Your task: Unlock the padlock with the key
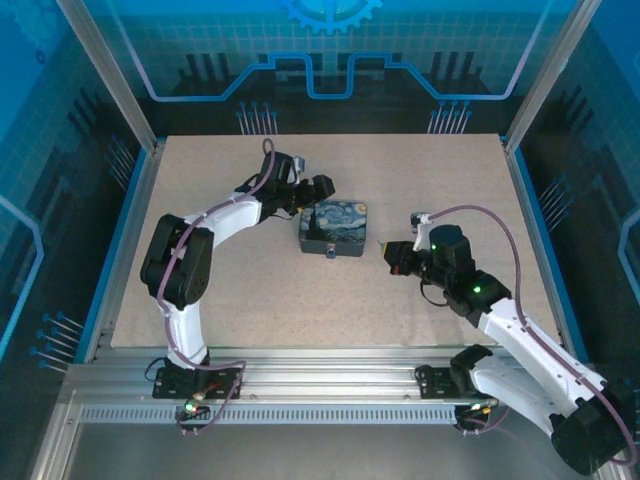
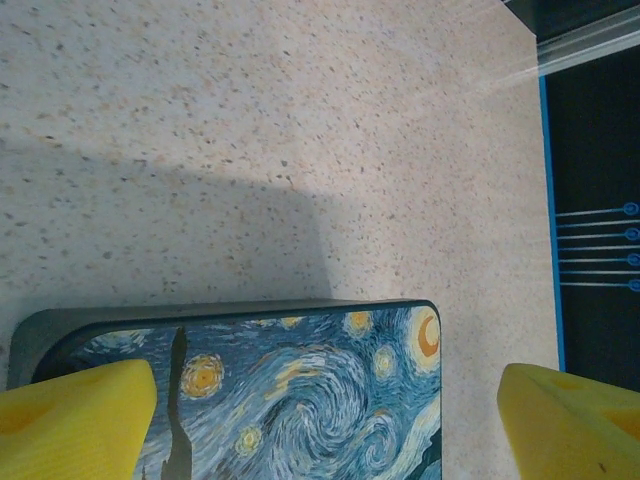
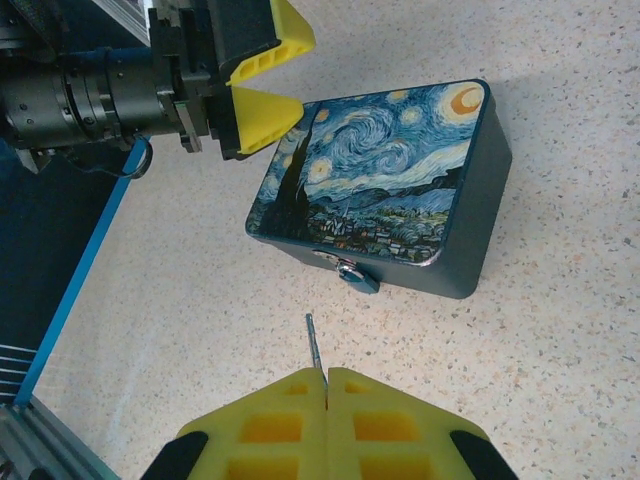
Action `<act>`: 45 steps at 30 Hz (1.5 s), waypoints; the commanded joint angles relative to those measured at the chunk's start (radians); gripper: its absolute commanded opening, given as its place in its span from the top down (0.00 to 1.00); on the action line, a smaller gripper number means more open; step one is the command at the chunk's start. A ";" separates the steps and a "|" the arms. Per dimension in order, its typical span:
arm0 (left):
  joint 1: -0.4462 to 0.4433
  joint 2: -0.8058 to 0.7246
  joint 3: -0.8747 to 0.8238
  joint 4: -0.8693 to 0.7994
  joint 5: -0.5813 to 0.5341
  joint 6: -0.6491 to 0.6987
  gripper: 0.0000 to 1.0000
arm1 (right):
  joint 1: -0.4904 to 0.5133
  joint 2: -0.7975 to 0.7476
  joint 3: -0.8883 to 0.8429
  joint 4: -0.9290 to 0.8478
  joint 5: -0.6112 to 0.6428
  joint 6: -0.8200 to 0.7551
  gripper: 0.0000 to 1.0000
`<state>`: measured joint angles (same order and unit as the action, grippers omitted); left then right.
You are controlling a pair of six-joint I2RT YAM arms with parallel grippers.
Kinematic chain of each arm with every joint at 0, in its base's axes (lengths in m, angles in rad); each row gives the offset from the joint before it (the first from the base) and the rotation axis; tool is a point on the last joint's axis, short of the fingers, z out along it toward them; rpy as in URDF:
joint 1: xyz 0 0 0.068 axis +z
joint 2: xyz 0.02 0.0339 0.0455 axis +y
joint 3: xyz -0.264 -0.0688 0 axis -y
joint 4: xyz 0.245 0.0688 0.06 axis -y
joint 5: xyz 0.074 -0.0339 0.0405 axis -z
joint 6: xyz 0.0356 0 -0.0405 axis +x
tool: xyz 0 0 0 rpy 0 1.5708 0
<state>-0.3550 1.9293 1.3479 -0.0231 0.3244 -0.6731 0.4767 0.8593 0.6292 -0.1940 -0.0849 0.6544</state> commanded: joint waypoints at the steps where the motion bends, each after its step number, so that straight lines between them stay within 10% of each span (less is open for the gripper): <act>1: 0.002 0.018 0.011 0.010 0.080 0.012 0.10 | -0.010 0.023 0.006 0.009 0.009 -0.018 1.00; 14: -0.005 -0.332 -0.290 0.073 -0.024 0.001 0.05 | -0.017 0.136 0.100 -0.034 0.063 -0.094 1.00; 25: -0.204 -0.577 -0.651 0.248 -0.111 0.003 0.01 | -0.110 0.416 0.322 -0.048 0.104 -0.147 1.00; 38: -0.318 -0.275 -0.924 1.104 -0.294 0.101 0.01 | -0.147 0.724 0.506 -0.018 0.132 -0.116 1.00; 45: -0.348 -0.135 -0.883 1.199 -0.383 0.140 0.01 | -0.168 0.804 0.521 0.007 0.159 -0.098 1.00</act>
<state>-0.6853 1.7668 0.4423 1.0424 0.0090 -0.5922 0.3325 1.6325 1.1206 -0.2092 0.0460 0.5381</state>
